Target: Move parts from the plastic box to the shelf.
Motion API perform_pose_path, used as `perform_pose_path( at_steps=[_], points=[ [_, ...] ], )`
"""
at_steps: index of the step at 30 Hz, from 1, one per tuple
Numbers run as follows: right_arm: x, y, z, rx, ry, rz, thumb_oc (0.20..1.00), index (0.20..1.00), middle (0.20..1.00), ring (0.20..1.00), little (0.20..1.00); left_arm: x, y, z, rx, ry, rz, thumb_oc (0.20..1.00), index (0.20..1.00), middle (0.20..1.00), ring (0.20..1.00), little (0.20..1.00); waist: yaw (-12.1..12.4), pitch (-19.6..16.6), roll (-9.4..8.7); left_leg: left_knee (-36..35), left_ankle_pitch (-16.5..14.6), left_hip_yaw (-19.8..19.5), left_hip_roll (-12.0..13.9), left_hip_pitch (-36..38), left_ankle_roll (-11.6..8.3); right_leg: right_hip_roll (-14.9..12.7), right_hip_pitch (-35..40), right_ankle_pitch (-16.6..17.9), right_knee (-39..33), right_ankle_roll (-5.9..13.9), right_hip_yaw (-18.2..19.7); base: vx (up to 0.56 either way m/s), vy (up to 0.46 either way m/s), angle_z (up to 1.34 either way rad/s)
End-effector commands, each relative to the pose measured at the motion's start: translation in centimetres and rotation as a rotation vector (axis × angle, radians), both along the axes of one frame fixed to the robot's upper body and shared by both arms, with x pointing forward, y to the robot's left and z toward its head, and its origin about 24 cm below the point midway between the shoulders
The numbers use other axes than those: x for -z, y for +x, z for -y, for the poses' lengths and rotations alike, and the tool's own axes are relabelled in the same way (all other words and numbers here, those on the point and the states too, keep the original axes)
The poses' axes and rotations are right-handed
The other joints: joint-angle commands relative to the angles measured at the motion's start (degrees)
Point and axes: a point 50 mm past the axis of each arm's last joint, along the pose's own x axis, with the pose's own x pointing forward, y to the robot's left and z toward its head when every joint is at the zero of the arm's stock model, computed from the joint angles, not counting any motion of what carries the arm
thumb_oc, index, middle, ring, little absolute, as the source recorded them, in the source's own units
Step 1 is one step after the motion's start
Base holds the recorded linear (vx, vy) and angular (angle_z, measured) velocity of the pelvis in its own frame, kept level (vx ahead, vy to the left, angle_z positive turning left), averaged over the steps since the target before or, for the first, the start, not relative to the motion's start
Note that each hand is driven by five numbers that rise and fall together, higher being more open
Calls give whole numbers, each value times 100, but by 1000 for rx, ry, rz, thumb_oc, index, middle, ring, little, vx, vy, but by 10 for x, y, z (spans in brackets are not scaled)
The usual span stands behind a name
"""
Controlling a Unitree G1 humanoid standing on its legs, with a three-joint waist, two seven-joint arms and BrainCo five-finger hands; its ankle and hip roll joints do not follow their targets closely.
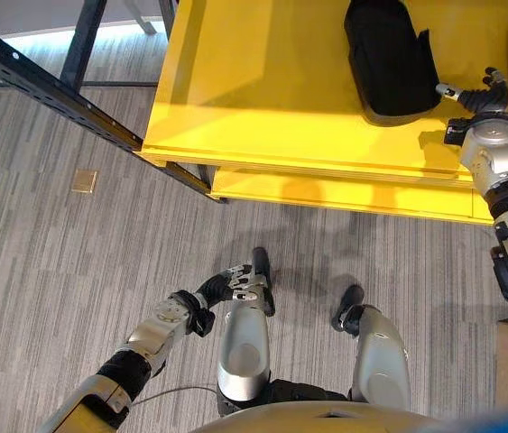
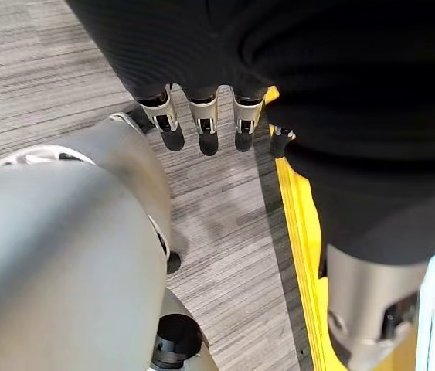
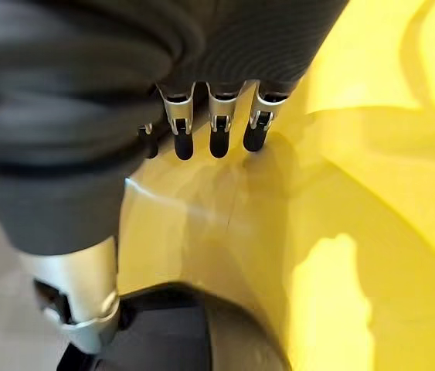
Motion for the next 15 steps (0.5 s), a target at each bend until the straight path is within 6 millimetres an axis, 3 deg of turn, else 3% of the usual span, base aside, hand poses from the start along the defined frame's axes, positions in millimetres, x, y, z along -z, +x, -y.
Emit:
perform_pose_path(
  at_steps=[1,15],
  points=[
    [14,-2,0,-61,58,-2,1000,1000,1000,1000,1000,4,-4,7,21,-8,11,1000,1000,1000,1000,1000,91,-126,-36,55,-246,-149,157,249,-334,-65,-120,100,301,347,-32,-2,8,-3],
    [29,1,-30,-286,-14,-38,1000,1000,1000,1000,1000,5,-3,3,11,-7,13,1000,1000,1000,1000,1000,19,-126,-48,7,-199,-114,162,345,-336,-39,-63,158,234,358,16,-4,1,-3]
  ],
)
